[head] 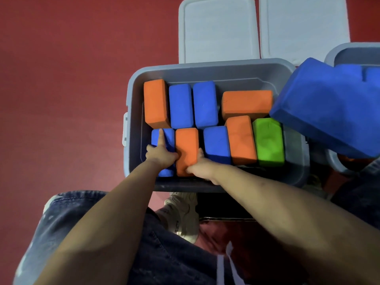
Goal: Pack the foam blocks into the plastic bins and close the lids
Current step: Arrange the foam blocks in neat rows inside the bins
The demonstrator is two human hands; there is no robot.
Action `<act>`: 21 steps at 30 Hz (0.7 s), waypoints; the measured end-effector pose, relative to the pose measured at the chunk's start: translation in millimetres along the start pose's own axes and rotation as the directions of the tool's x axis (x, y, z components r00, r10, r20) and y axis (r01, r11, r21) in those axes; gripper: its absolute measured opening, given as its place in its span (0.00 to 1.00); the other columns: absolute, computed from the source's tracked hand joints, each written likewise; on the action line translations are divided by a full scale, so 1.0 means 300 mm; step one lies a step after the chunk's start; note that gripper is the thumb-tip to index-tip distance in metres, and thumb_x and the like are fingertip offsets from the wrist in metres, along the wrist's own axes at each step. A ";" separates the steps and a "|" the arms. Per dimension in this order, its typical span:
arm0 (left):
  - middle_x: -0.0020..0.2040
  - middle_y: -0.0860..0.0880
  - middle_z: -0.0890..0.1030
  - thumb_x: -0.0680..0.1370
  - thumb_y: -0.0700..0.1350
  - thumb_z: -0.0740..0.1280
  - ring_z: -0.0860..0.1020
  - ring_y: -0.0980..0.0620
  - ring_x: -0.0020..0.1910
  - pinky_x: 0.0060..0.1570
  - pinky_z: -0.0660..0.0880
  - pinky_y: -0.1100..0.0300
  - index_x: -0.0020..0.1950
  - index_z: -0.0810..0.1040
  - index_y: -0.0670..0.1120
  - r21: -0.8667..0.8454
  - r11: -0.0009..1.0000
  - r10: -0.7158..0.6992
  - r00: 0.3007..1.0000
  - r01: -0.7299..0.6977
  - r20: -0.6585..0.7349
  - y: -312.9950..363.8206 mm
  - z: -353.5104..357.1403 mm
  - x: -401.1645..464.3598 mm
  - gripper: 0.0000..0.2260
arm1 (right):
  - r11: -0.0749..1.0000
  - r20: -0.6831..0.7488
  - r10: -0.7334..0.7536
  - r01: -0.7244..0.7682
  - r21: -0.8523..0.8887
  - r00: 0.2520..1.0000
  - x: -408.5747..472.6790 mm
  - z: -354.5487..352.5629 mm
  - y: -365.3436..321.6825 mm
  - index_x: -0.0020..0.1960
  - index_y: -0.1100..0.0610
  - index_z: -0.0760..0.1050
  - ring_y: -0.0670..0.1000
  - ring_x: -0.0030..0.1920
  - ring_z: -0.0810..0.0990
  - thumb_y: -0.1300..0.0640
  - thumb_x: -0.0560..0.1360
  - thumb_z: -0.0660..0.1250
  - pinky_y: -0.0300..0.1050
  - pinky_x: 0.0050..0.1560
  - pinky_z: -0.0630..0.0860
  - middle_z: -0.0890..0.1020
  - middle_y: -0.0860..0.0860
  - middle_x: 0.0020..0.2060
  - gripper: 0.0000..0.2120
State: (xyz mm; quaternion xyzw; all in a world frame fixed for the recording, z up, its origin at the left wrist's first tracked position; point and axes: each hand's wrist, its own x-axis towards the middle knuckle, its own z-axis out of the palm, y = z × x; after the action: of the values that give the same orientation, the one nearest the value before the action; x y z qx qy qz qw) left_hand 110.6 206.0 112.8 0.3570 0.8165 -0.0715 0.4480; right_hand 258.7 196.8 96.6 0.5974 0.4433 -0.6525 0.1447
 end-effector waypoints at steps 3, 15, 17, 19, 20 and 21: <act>0.72 0.40 0.61 0.75 0.47 0.64 0.63 0.37 0.68 0.64 0.64 0.44 0.70 0.66 0.44 0.233 0.961 0.232 0.889 -0.147 -0.395 0.065 0.023 -0.020 0.24 | 0.989 -0.263 -0.145 0.145 -0.019 0.954 -0.050 -0.065 0.041 0.68 0.57 0.69 0.56 0.57 0.79 0.55 0.77 0.60 0.48 0.57 0.75 0.79 0.56 0.59 0.20; 0.74 0.40 0.28 0.70 0.70 0.63 0.37 0.41 0.76 0.72 0.42 0.37 0.76 0.34 0.58 0.616 0.624 0.523 0.842 -0.481 0.129 0.191 0.342 -0.075 0.48 | 0.953 -0.618 -0.069 -0.132 -0.274 0.783 -0.075 -0.294 0.170 0.73 0.53 0.59 0.63 0.65 0.66 0.49 0.74 0.67 0.52 0.65 0.67 0.62 0.59 0.67 0.32; 0.73 0.41 0.26 0.69 0.72 0.62 0.35 0.41 0.76 0.70 0.42 0.35 0.76 0.33 0.58 0.612 0.638 0.511 0.852 -0.467 0.118 0.192 0.352 -0.073 0.48 | 0.925 -0.613 -0.101 -0.153 -0.348 0.784 -0.066 -0.274 0.177 0.77 0.49 0.48 0.63 0.65 0.65 0.46 0.73 0.67 0.52 0.66 0.65 0.61 0.59 0.68 0.39; 0.73 0.42 0.25 0.70 0.71 0.63 0.34 0.42 0.76 0.70 0.41 0.34 0.75 0.32 0.59 0.597 0.652 0.503 0.856 -0.467 0.120 0.198 0.359 -0.079 0.48 | 0.889 -0.591 -0.130 -0.171 -0.425 0.796 -0.056 -0.276 0.190 0.77 0.43 0.41 0.63 0.64 0.65 0.44 0.74 0.66 0.53 0.65 0.66 0.58 0.60 0.68 0.42; 0.72 0.43 0.24 0.70 0.69 0.64 0.33 0.43 0.75 0.69 0.40 0.33 0.75 0.32 0.61 0.581 0.663 0.497 0.858 -0.473 0.131 0.200 0.359 -0.079 0.48 | 0.877 -0.577 -0.135 -0.174 -0.448 0.806 -0.053 -0.283 0.195 0.76 0.41 0.40 0.63 0.63 0.66 0.44 0.74 0.66 0.53 0.64 0.67 0.58 0.61 0.68 0.42; 0.72 0.43 0.23 0.71 0.67 0.66 0.32 0.43 0.75 0.69 0.39 0.33 0.74 0.32 0.62 0.561 0.672 0.493 0.858 -0.483 0.147 0.201 0.353 -0.076 0.47 | 0.869 -0.563 -0.139 -0.172 -0.464 0.815 -0.051 -0.292 0.196 0.76 0.40 0.40 0.62 0.62 0.69 0.44 0.75 0.66 0.52 0.62 0.69 0.57 0.61 0.69 0.42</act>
State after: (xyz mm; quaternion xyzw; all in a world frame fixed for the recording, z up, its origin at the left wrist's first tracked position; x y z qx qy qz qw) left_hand 229.5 192.2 80.4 0.6812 0.6333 -0.1916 0.3132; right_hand 361.8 224.0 96.0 0.7137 0.6122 -0.3021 0.1565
